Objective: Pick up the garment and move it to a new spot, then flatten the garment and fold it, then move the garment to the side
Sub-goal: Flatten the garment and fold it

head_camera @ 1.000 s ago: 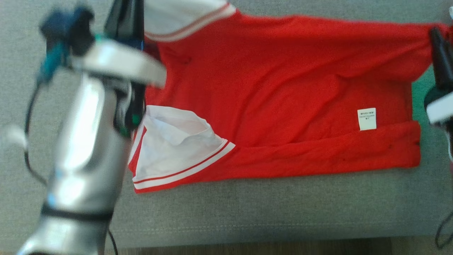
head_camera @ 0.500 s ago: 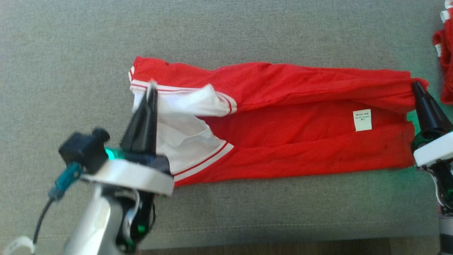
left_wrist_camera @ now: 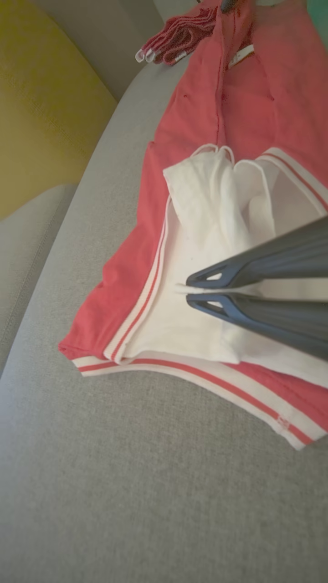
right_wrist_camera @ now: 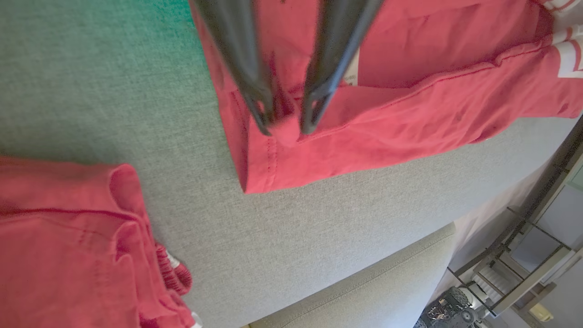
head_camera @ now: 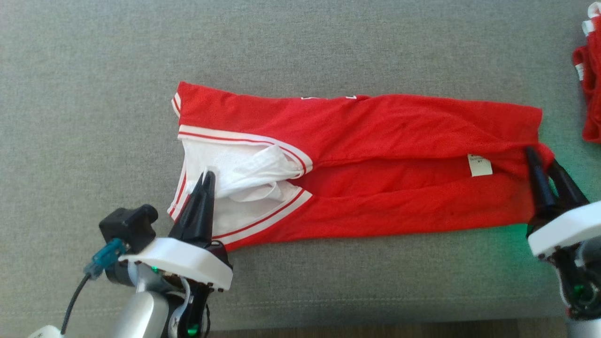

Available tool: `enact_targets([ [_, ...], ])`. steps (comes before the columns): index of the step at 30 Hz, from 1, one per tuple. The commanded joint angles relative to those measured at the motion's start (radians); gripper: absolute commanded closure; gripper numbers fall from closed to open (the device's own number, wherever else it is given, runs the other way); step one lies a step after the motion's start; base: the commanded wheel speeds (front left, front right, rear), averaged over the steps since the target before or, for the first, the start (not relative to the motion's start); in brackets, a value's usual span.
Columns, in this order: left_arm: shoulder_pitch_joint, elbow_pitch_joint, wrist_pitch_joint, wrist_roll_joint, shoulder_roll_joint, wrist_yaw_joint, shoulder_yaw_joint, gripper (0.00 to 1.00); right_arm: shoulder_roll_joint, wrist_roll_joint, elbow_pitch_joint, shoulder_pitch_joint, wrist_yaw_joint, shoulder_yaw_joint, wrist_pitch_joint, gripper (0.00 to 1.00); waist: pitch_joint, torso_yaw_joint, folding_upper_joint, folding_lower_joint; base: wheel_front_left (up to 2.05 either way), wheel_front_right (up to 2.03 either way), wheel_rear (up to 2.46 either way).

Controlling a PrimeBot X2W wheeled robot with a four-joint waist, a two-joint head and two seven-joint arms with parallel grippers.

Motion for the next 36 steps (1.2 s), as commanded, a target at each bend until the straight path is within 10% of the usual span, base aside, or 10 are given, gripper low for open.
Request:
enact_targets([
  [1, 0.002, -0.02, 0.001, -0.005, 0.002, -0.004, 0.031, 0.13, -0.008, -0.017, -0.043, 0.014, 0.002, 0.015, -0.015, 0.0, -0.005, -0.002, 0.0, 0.0, 0.0, 0.0, 0.0],
  [2, 0.003, -0.01, -0.003, -0.005, 0.001, -0.002, 0.033, 0.0, -0.003, -0.028, -0.049, 0.023, 0.002, 0.016, -0.019, 0.0, -0.01, -0.002, 0.0, 0.0, 0.0, 0.0, 0.0],
  [18, -0.028, 0.011, -0.186, 0.123, 0.019, 0.049, 0.085, 0.0, 0.054, -0.233, -0.188, 0.082, 0.002, 0.036, -0.222, 0.0, -0.102, -0.026, 0.0, 0.0, 0.0, 0.0, 0.0],
  [36, -0.007, 0.075, -0.2, 0.205, 0.057, 0.013, 0.141, 0.0, 0.053, -0.342, -0.112, 0.095, 0.002, 0.105, -0.338, 0.0, -0.22, -0.019, 0.0, 0.0, 0.0, 0.0, 0.0],
])
